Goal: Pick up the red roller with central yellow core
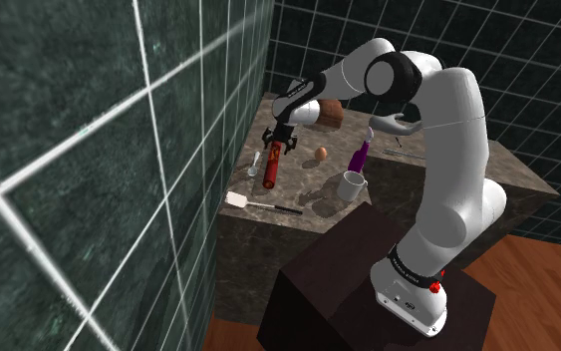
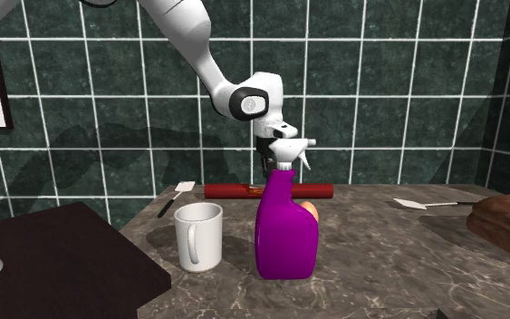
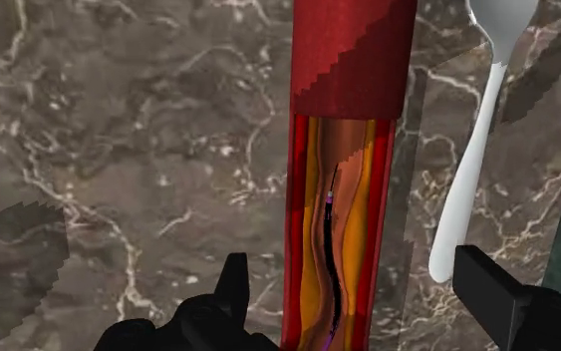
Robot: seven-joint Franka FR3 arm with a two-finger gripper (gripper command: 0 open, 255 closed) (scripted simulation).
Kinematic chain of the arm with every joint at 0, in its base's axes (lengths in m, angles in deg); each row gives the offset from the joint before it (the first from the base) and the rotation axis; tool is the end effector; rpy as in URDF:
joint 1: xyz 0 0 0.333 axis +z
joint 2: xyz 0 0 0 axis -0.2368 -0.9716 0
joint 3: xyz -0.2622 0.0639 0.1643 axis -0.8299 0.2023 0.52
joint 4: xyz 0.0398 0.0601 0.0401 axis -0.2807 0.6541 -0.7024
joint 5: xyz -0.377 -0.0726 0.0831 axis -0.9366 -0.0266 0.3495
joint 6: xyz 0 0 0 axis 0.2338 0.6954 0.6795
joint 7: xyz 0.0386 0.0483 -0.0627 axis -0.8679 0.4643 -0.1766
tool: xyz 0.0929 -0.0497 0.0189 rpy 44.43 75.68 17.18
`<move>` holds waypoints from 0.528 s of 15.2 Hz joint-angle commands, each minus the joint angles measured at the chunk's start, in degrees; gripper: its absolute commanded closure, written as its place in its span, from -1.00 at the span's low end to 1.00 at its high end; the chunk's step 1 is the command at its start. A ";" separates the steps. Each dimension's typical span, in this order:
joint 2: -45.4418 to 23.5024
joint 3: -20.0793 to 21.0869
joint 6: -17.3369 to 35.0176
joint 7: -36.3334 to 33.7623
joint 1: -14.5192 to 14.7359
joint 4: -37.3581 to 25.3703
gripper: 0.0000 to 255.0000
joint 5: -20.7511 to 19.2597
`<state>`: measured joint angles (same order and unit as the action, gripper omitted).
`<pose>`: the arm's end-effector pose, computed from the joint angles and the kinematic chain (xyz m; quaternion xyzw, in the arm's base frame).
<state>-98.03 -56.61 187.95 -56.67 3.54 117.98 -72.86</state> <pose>0.6595 -0.1349 0.1871 -0.9248 0.3727 -0.0444 0.0618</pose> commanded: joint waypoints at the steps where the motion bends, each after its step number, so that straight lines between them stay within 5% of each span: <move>1: -1.40 0.14 0.88 0.13 -0.09 -0.56 -1.00 0.17; 6: -3.60 0.40 2.45 0.48 -0.26 -1.18 -1.00 0.42; 7: -3.57 0.40 2.44 0.50 -0.27 -1.16 1.00 0.42; 8: -3.55 0.40 2.44 0.51 -0.28 -1.14 1.00 0.42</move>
<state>-101.52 -56.20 190.34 -56.18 3.28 116.84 -72.44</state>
